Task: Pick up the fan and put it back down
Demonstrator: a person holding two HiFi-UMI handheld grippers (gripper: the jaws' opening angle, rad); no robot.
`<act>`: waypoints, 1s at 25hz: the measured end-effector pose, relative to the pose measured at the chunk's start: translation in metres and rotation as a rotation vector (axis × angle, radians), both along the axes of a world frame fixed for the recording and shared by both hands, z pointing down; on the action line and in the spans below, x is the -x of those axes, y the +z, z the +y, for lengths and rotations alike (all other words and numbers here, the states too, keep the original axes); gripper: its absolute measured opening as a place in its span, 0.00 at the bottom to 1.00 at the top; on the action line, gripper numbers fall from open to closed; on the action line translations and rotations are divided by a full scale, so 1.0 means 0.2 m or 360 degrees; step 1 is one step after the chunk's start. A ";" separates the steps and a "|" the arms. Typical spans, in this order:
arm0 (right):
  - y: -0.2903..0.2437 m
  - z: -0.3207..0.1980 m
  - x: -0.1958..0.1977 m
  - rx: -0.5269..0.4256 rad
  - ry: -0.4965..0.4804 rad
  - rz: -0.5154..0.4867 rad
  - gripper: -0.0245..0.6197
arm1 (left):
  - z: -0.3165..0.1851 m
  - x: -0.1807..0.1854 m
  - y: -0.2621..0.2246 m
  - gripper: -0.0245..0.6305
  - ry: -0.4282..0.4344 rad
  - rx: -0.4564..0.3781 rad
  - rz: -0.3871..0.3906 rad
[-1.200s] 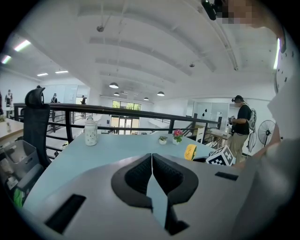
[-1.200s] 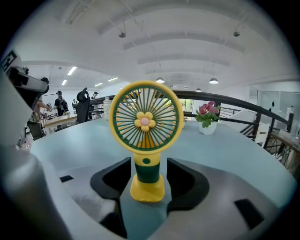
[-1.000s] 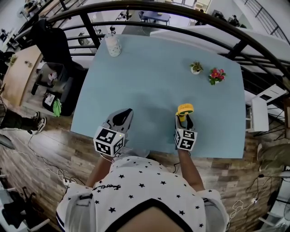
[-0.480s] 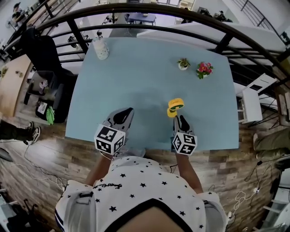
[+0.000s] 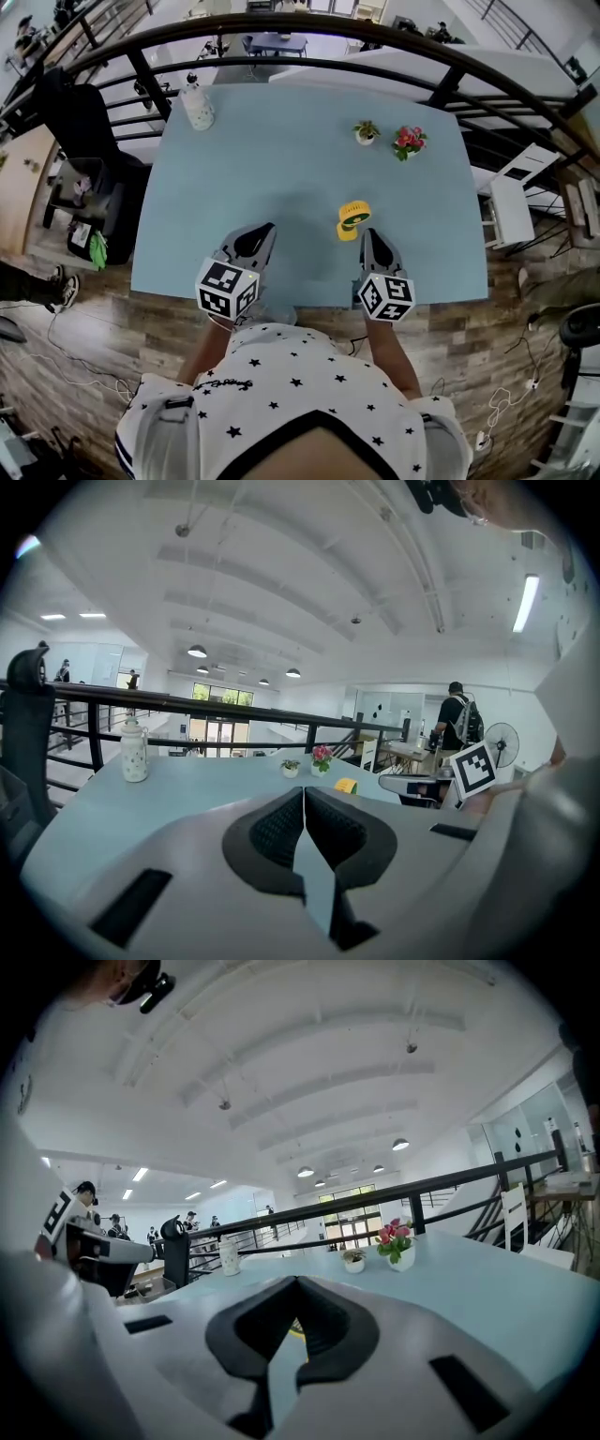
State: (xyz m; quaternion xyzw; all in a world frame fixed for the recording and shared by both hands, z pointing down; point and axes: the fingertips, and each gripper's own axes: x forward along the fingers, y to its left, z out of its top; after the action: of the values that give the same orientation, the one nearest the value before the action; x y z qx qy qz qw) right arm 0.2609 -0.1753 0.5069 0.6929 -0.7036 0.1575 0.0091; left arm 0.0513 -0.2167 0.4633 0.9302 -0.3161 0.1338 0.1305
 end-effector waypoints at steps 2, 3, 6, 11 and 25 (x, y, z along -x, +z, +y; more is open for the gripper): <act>-0.04 -0.01 0.01 -0.0031 -0.0008 0.0004 0.04 | 0.00 0.00 -0.01 0.08 0.0000 -0.0004 0.0006; -0.06 -0.01 0.02 -0.0045 -0.0010 0.0007 0.04 | -0.01 0.01 -0.01 0.08 0.0000 -0.0005 0.0007; -0.10 -0.01 0.04 -0.0075 -0.0016 0.0015 0.04 | -0.01 0.03 0.00 0.08 -0.0003 -0.0006 0.0009; -0.12 -0.02 0.09 -0.0079 -0.0055 0.0029 0.04 | -0.01 0.05 0.00 0.08 -0.0010 0.0001 0.0005; -0.13 -0.04 0.15 -0.0085 -0.0081 -0.0001 0.04 | -0.02 0.09 0.02 0.08 -0.0009 0.0013 0.0010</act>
State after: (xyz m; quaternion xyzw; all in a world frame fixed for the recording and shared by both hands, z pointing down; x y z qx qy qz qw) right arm 0.2303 -0.1824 0.4806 0.6748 -0.7248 0.1386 -0.0057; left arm 0.0324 -0.2200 0.4671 0.9292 -0.3177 0.1316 0.1355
